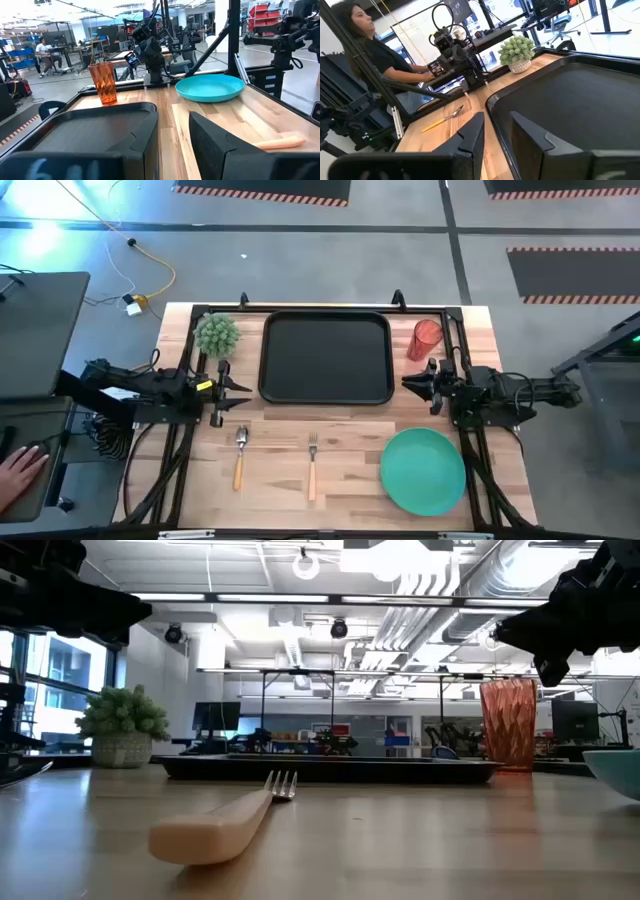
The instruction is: Pick and place plate/cup/fork/spoon on tray
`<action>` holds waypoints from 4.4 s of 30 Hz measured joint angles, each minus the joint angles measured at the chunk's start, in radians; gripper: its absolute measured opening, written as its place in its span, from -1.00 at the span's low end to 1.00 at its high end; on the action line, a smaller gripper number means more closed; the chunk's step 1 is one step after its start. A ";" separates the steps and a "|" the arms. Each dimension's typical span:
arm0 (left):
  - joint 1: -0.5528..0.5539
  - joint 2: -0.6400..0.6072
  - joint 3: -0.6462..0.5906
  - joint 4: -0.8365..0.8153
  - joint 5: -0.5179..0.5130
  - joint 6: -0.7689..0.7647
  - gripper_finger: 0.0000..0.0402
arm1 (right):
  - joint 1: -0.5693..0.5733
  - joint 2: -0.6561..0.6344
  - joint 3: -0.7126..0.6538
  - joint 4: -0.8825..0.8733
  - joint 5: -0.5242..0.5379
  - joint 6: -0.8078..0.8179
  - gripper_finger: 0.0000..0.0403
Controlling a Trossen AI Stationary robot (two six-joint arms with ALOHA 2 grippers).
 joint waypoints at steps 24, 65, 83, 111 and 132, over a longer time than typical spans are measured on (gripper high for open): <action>0.000 0.000 0.000 0.000 0.000 0.000 -0.51 | 0.000 0.000 0.000 0.000 0.000 0.000 -0.59; 0.000 0.000 0.000 0.000 0.000 0.000 -0.51 | 0.000 0.000 0.000 0.000 0.000 0.000 -0.59; 0.000 0.000 0.000 0.000 0.000 0.000 -0.51 | 0.000 0.000 0.000 0.000 0.000 0.000 -0.59; 0.000 0.000 0.000 0.180 -0.086 -0.149 -0.51 | 0.000 0.000 -0.001 0.016 0.065 0.196 -0.59; 0.000 0.000 0.001 0.425 -0.215 -0.183 -0.51 | 0.000 0.000 0.028 0.231 0.328 0.044 -0.59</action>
